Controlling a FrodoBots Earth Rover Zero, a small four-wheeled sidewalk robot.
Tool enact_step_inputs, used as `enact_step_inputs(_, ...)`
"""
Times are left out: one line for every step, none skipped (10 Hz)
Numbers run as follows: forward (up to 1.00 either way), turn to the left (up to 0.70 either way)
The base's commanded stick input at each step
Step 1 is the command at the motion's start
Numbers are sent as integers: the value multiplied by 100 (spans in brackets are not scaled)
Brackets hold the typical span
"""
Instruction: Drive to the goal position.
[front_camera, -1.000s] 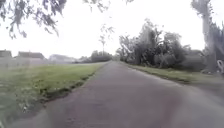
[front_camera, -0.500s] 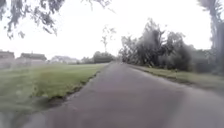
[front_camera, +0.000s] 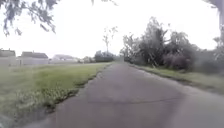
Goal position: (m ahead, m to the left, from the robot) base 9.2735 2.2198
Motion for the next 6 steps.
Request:
enact_step_inputs(85, -34)
enact_step_inputs(85, -34)
enact_step_inputs(85, -34)
enact_step_inputs(85, -34)
enact_step_inputs(85, -34)
enact_step_inputs(85, -12)
